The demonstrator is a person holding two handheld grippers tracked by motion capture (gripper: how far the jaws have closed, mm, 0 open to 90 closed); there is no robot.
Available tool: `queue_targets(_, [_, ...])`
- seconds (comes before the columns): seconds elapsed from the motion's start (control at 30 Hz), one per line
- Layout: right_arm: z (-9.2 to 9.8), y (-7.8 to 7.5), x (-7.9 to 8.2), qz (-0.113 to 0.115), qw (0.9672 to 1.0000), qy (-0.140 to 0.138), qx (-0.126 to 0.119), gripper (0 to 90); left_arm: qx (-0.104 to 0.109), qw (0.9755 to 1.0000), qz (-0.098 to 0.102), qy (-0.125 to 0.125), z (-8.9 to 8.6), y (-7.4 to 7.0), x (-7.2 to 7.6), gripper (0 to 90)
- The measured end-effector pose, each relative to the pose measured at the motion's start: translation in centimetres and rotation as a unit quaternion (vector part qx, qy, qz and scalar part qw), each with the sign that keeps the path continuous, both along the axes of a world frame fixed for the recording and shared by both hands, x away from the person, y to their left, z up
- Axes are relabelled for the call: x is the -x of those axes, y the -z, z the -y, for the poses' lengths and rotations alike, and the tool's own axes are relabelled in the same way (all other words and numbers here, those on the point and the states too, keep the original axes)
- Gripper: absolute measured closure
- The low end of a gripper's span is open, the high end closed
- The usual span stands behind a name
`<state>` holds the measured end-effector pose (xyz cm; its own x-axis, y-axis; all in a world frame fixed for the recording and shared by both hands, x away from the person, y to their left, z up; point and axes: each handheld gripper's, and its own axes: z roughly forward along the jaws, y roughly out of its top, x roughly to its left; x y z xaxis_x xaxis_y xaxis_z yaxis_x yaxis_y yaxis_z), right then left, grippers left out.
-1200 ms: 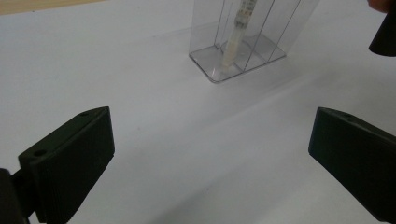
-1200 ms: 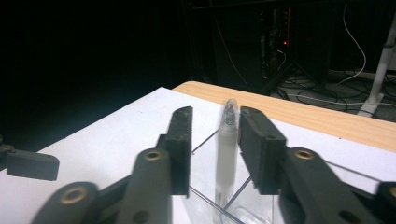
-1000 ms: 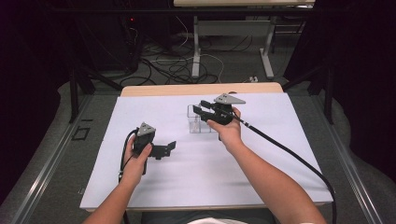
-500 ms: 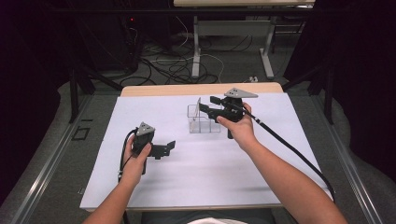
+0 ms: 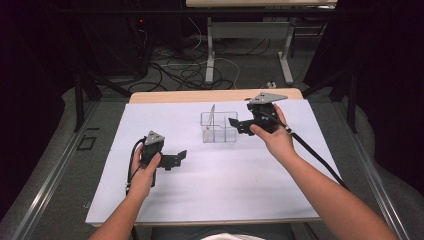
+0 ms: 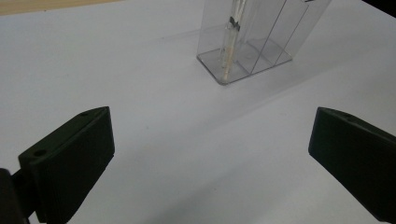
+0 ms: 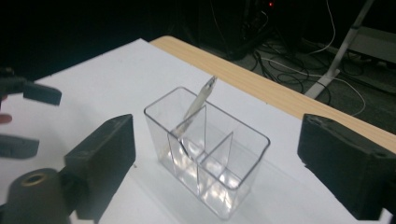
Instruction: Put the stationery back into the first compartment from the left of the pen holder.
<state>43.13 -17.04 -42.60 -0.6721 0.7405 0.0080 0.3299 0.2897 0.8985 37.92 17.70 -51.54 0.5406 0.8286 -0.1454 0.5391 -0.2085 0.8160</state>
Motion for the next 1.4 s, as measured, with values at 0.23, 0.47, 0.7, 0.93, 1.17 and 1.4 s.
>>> queue_targets(0.23, [1.5,-0.5,0.9,-0.022,0.9986,0.027,0.041,0.0,0.002,1.0000,-0.002,-0.003,-0.2,0.0,0.0,0.2])
queue_targets(0.47, [4.0,-0.6,1.5,-0.030,0.9966,0.063,0.044,0.0,0.005,0.9999,-0.004,-0.008,-0.4,0.0,-0.1,0.2])
queue_targets(0.7, [6.4,0.3,2.2,-0.037,0.9953,0.084,0.031,0.5,0.004,0.9999,-0.001,-0.010,-0.6,0.0,-0.2,0.2])
queue_targets(0.93, [9.0,2.9,3.1,-0.036,0.9937,0.106,-0.001,0.7,0.002,0.9999,-0.004,-0.013,-0.8,0.1,-0.2,0.2])
queue_targets(1.17, [11.1,6.0,3.6,-0.057,0.9869,0.149,-0.025,1.0,0.002,0.9998,-0.005,-0.018,-1.0,0.1,-0.3,0.3])
queue_targets(1.4, [12.6,8.7,4.0,-0.074,0.9824,0.171,-0.013,3.2,0.004,0.9997,-0.008,-0.022,-1.1,0.2,-0.3,0.3])
